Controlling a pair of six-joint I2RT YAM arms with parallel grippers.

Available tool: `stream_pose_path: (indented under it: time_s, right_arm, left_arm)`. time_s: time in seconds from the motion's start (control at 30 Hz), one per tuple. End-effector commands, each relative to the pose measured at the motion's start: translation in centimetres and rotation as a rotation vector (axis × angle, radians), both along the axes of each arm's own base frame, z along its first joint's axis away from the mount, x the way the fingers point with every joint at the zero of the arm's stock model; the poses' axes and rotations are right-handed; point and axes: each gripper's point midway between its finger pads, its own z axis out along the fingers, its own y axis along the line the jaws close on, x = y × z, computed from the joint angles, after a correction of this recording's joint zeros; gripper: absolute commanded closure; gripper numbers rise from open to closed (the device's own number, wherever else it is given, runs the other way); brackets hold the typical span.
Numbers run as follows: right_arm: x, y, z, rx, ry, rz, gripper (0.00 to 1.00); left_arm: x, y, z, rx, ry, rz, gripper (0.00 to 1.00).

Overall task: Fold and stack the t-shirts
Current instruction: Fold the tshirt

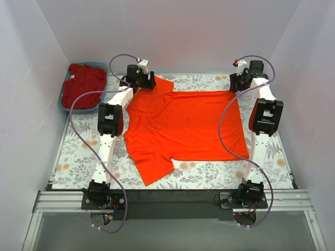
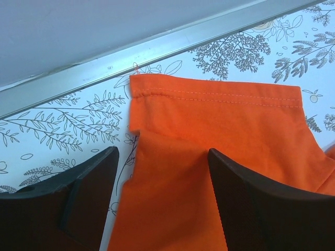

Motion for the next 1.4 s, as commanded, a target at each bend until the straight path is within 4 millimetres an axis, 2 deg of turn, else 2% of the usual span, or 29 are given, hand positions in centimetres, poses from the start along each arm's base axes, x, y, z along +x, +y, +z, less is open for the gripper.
stream_pose_path:
  time_s: [0.0,0.37,0.4,0.47,0.63,0.8,0.87,0.97,1.03,1.07,1.1,1.17,1.27,1.37]
  right_arm:
    - [0.4,0.5,-1.0,0.008,-0.007,0.011,0.39]
    - [-0.1,1.9,-2.3,-0.053,0.027,0.074,0.49]
    - [-0.2,2.1,-2.5,-0.058,0.032,0.08,0.51]
    - [-0.2,2.2,-2.7,-0.07,0.037,0.087,0.53]
    - [-0.9,2.1,-3.6,-0.088,0.056,0.112,0.68]
    - [-1.9,2.0,-5.4,-0.1,0.096,0.129,0.83]
    - [-1.9,2.1,-5.4,-0.099,0.095,0.133,0.85]
    - [-1.8,2.1,-5.3,-0.099,0.091,0.137,0.99]
    - [-1.6,2.2,-5.0,-0.1,0.081,0.137,0.99]
    - [-1.6,2.1,-5.0,-0.099,0.08,0.137,0.99]
    - [-1.5,2.1,-4.9,-0.098,0.078,0.135,0.99]
    - [-1.4,2.1,-4.5,-0.098,0.067,0.134,0.99]
    - [-1.2,2.3,-3.8,-0.087,0.055,0.133,0.99]
    - [-1.1,2.4,-3.2,-0.085,0.043,0.132,0.99]
  left_arm:
    - [1.2,-0.5,2.5,-0.03,-0.079,-0.006,0.32]
    - [0.9,-0.4,1.2,-0.023,-0.048,0.026,0.31]
    - [0.9,-0.2,1.8,-0.018,-0.054,0.037,0.3]
    - [0.6,0.3,1.7,-0.01,-0.037,0.048,0.29]
    - [-0.2,0.7,4.0,-0.003,-0.026,0.049,0.28]
    - [-2.0,1.2,3.9,0.01,0.03,0.038,0.28]
    - [-2.4,1.8,3.9,0.025,0.039,0.055,0.29]
    - [-2.2,3.1,3.7,0.046,0.048,0.108,0.3]
    - [-1.9,3.6,3.9,0.043,0.047,0.124,0.3]
    - [-1.8,3.9,3.2,0.048,0.06,0.131,0.31]
    - [-1.5,3.8,3.8,0.047,0.047,0.129,0.33]
    - [-1.7,3.5,3.3,0.042,0.066,0.109,0.35]
    - [-2.0,3.1,2.6,0.039,0.078,0.077,0.42]
    - [-1.7,2.7,2.1,0.033,0.076,0.059,0.53]
